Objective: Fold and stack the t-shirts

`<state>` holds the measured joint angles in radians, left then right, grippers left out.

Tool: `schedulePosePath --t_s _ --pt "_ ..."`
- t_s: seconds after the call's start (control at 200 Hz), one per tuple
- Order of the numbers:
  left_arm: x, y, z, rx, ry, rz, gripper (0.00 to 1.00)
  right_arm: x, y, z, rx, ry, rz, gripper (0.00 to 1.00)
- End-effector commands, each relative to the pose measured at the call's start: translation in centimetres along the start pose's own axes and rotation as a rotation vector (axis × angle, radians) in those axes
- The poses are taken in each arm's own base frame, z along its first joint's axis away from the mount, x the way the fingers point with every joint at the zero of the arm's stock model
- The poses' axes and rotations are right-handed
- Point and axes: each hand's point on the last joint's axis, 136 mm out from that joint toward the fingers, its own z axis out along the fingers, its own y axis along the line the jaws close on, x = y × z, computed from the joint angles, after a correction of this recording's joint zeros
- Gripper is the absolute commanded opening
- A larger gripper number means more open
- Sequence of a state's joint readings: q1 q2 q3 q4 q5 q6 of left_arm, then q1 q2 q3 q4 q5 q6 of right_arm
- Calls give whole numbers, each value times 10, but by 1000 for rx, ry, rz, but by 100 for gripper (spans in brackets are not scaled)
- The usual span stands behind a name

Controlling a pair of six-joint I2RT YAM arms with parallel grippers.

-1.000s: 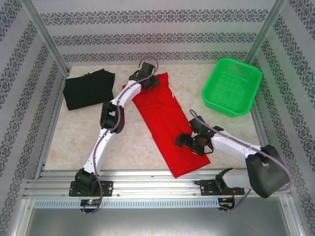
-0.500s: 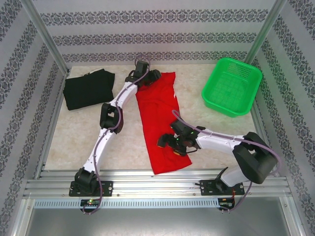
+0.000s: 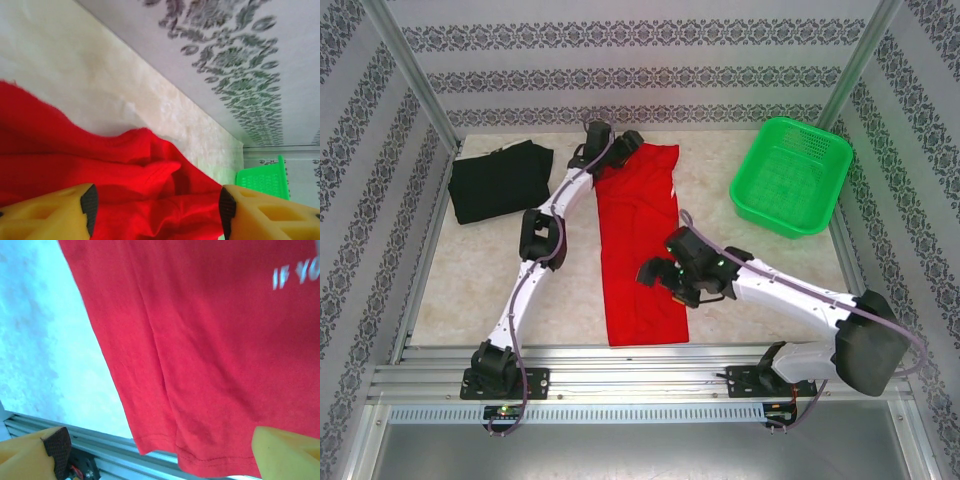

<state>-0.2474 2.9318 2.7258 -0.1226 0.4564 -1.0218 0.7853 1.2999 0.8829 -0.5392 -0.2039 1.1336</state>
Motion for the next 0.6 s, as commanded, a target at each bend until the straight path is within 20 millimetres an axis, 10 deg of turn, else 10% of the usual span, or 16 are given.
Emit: schedulePosePath --t_s 0.0,0.07,0.13,0.245,0.37,0.595 --pt "-52 -104 -67 147 -45 134 68 -10 -42 -16 201 -33 -98 94" --pt "-50 -128 -95 128 -8 215 73 -8 -51 -14 188 2 -115 93" --pt "-42 -141 -118 100 37 268 99 -6 -60 -15 190 13 -110 92" --pt "-12 -151 -161 23 144 334 100 8 -69 -16 158 45 -124 91" --pt "53 -135 -225 -94 240 372 99 29 -91 -21 165 89 -119 88" --pt "192 -47 -349 -265 371 211 85 51 -111 -13 108 138 -124 79"
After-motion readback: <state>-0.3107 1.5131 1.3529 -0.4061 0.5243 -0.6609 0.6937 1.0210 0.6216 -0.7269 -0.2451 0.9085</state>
